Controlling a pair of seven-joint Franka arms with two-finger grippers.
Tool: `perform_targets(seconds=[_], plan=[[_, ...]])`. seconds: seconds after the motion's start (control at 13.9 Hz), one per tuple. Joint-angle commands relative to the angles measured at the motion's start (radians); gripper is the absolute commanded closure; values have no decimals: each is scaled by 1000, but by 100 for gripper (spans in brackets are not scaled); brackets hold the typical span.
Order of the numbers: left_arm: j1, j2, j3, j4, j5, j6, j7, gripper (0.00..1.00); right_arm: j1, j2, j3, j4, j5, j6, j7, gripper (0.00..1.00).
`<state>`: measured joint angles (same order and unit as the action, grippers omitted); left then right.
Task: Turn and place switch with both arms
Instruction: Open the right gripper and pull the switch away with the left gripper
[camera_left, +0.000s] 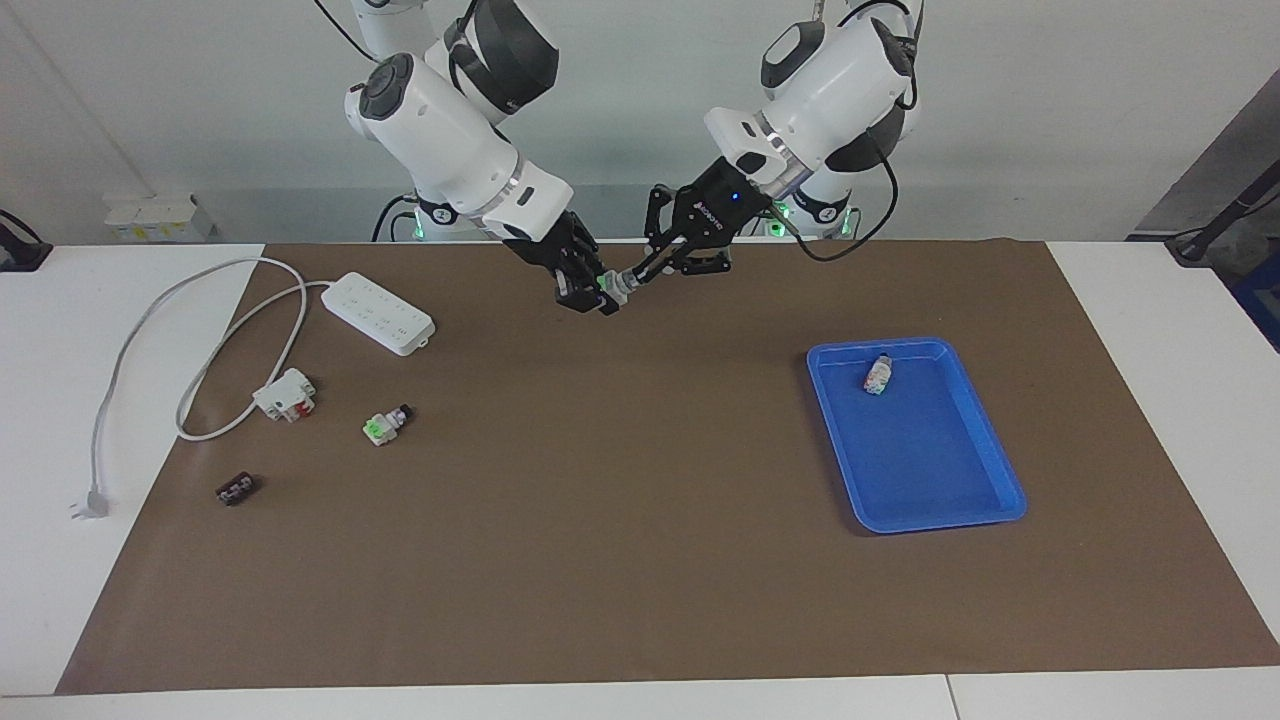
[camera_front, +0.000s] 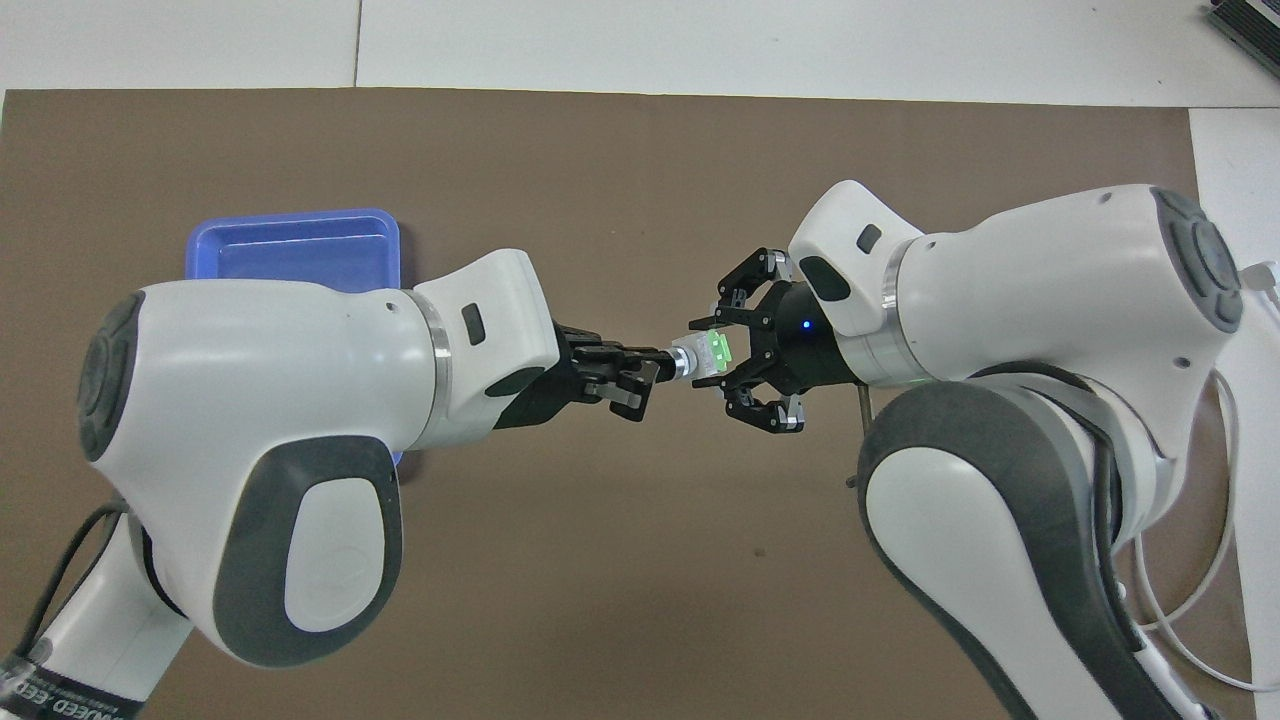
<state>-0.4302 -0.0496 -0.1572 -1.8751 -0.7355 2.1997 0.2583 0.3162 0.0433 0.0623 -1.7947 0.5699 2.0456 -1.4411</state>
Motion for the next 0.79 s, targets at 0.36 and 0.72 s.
perform_targets(seconds=[0.36,0.72], plan=[[96,-29,7,-35,7,-107,-7,100,-14,13,-1,58,-166,39,28,0],[201,-30,8,-44,137,-161,-8,100,-77,15,-6,60,-249,22,95,0]])
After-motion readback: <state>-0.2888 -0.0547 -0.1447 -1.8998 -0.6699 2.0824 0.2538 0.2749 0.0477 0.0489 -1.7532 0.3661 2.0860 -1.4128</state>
